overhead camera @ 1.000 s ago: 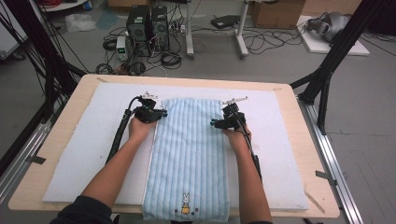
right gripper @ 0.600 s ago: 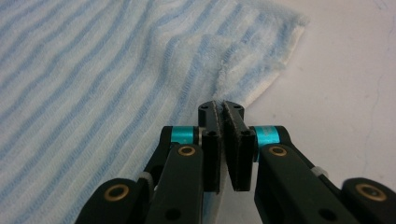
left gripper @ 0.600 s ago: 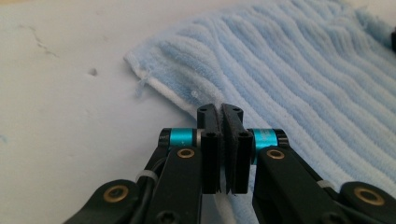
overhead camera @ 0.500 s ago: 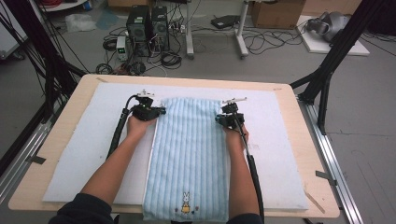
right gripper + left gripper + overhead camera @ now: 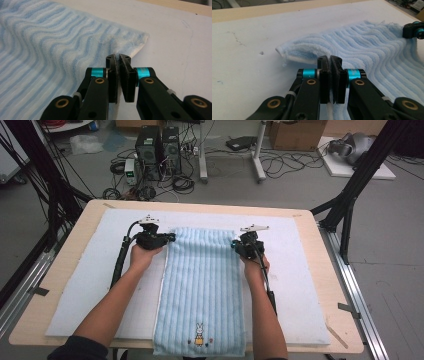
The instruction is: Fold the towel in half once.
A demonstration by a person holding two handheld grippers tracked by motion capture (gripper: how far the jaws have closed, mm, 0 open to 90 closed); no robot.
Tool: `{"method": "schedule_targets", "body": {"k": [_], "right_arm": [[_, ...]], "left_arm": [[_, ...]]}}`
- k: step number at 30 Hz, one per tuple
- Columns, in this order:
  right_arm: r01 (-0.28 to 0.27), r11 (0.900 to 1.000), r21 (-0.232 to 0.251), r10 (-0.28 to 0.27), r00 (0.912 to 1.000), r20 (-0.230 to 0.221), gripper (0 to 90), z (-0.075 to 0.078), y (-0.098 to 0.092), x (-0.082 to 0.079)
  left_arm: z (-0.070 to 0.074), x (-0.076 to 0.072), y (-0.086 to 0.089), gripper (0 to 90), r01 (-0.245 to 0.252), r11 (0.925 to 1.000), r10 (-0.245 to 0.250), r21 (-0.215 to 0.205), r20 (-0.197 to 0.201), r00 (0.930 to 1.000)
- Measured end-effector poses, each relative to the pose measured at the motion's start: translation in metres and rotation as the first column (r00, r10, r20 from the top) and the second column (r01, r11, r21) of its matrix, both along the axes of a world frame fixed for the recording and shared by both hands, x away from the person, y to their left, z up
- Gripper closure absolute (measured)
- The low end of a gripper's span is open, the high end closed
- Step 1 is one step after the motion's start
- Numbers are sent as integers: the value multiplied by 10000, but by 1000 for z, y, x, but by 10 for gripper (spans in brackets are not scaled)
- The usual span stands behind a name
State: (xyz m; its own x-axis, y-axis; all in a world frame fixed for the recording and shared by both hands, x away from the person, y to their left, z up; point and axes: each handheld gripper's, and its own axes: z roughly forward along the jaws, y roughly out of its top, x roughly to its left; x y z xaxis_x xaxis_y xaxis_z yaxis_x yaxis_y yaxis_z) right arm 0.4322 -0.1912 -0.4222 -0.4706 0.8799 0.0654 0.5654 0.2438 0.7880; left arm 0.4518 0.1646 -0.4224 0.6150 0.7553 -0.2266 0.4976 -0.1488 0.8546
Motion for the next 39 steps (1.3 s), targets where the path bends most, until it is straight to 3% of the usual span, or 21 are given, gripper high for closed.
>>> {"method": "schedule_targets", "body": {"k": [4,6,10,12,16,21,23,28,37,39], "right_arm": [[-119,9995,289,119,9999,11,855,-1,-4,-13],[-244,9993,287,244,9997,-8,855,-2,-6,-20],[-479,9983,325,482,9988,-78,854,-4,-10,-34],[-641,9977,200,645,9977,-225,854,-3,-10,-40],[-916,9957,130,915,9958,71,854,2,-11,-54],[-1244,9922,77,1243,9921,152,852,6,-11,-70],[-1405,9900,-85,1406,9899,169,851,7,-11,-76],[-1558,9878,-62,1558,9877,112,849,4,-13,-90],[-1859,9822,-275,1854,9825,-200,853,-2,-12,-112],[-1894,9809,-436,1881,9816,-326,851,-6,-13,-114]], "left_arm": [[1,-12,1,858,308,9995,-309,43,99,9995],[2,-16,0,858,630,9980,-630,40,-71,9980],[4,-32,0,859,952,9954,-950,-87,216,9952],[5,-39,0,858,1121,9937,-1118,-93,238,9934],[4,-55,1,858,1352,9906,-1344,-217,342,9903],[2,-72,1,858,1616,9868,-1618,74,499,9856],[0,-79,2,858,1604,9871,-1602,4,584,9854],[-7,-94,6,857,1711,9852,-1705,-76,463,9843],[-17,-112,9,857,1999,9788,-1997,451,-86,9798],[-20,-113,11,831,1822,9821,-1815,483,-189,9832]]}}
